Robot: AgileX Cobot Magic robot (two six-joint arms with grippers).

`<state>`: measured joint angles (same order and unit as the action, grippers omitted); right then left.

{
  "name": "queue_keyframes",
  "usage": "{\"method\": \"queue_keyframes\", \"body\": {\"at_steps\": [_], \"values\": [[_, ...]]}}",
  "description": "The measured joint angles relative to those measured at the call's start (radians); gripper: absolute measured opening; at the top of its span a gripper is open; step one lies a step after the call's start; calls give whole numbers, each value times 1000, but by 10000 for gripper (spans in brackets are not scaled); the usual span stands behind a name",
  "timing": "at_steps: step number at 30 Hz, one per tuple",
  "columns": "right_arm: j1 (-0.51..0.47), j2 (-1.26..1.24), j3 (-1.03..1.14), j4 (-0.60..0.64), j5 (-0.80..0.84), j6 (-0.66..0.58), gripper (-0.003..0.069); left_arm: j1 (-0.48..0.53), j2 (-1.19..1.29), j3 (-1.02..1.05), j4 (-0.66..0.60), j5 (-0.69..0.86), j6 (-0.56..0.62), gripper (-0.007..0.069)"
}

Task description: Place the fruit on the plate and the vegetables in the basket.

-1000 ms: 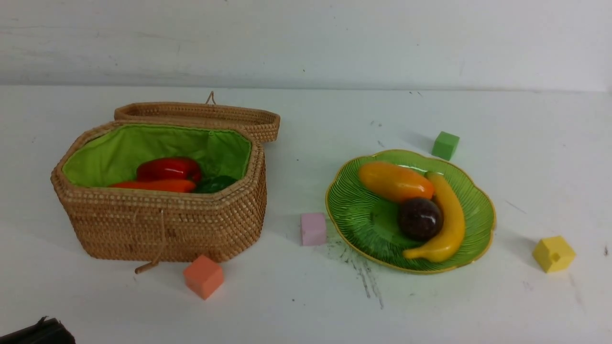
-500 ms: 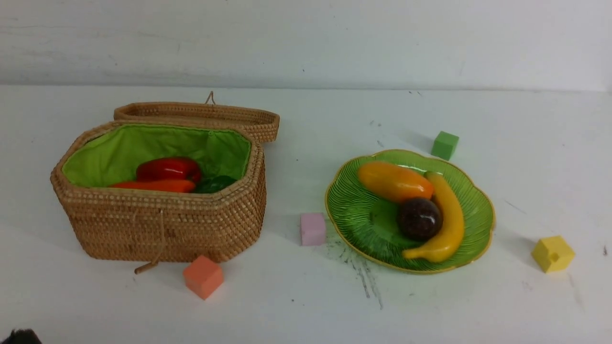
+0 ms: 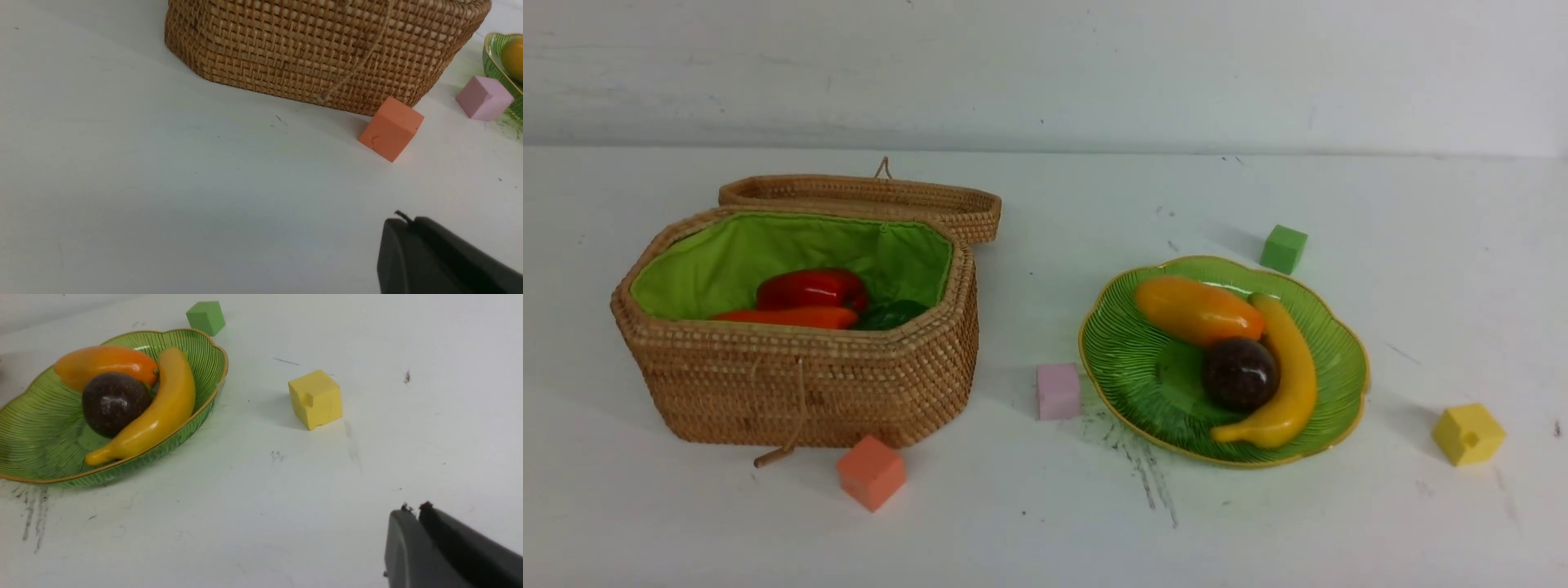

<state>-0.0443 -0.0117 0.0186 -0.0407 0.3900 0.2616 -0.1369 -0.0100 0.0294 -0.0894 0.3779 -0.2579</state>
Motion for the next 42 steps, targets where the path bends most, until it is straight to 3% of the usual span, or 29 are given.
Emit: {"method": "queue_keyframes", "body": {"at_steps": [42], "values": [[0,0,0,0,0,2,92,0,0,0,0,0,0,-3]]}}
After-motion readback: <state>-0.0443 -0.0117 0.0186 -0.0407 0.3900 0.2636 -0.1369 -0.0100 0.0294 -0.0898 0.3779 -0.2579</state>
